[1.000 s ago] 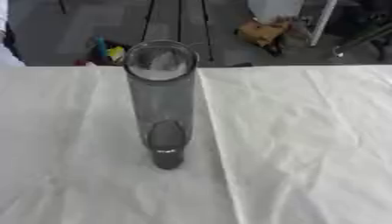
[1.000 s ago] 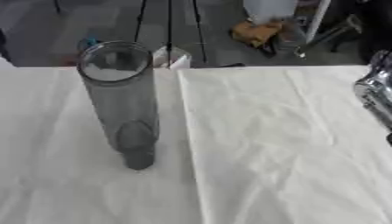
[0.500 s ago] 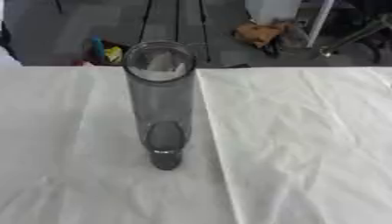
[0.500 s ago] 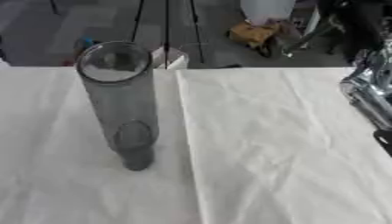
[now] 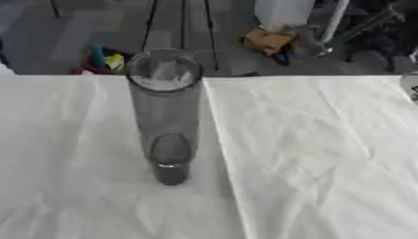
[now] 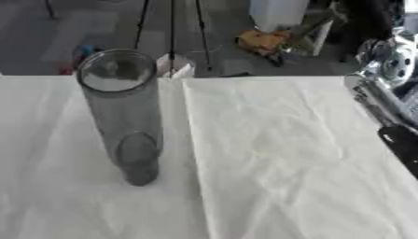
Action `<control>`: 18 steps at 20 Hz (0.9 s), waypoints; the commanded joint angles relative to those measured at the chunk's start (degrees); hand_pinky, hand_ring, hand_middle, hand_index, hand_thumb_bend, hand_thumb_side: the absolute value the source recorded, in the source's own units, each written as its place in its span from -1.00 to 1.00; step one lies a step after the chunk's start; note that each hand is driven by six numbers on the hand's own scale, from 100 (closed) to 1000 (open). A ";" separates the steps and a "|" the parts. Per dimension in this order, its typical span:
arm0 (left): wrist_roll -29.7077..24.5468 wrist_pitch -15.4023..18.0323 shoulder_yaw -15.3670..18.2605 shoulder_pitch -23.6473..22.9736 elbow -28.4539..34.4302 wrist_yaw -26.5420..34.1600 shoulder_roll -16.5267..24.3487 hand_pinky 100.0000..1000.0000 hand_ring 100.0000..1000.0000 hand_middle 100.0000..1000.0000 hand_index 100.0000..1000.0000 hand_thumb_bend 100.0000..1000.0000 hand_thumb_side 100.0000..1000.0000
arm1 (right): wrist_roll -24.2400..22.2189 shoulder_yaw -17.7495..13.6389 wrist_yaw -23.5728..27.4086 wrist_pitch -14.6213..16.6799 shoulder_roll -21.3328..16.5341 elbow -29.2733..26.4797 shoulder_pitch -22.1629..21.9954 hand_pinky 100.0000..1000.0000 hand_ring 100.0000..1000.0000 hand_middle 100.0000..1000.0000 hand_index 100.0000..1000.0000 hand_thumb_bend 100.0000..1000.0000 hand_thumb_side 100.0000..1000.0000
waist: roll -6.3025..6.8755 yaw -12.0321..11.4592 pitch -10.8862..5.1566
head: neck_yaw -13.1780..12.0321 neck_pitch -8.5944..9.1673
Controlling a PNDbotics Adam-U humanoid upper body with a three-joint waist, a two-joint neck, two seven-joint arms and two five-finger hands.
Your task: Arrange flowers into the vase.
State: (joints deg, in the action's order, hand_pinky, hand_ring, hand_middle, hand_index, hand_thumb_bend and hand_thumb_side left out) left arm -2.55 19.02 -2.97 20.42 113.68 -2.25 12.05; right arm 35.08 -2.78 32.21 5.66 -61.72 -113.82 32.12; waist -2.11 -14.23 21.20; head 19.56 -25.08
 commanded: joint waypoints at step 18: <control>-1.40 -0.67 -1.36 0.99 0.91 1.98 0.76 0.02 0.06 0.53 0.78 -1.00 0.99 | -2.46 1.59 13.34 -2.37 0.67 -0.77 8.02 -1.00 -1.00 -1.00 -1.00 -0.48 -0.20 | -1.21 -1.89 -3.76 | 1.87 -0.41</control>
State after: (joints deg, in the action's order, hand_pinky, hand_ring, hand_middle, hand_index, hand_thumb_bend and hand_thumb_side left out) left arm -3.73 18.35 -3.95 20.75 113.68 -0.56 12.06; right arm 32.92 -0.44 44.36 3.26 -59.77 -113.83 39.18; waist -2.54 -16.26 19.68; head 21.12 -25.31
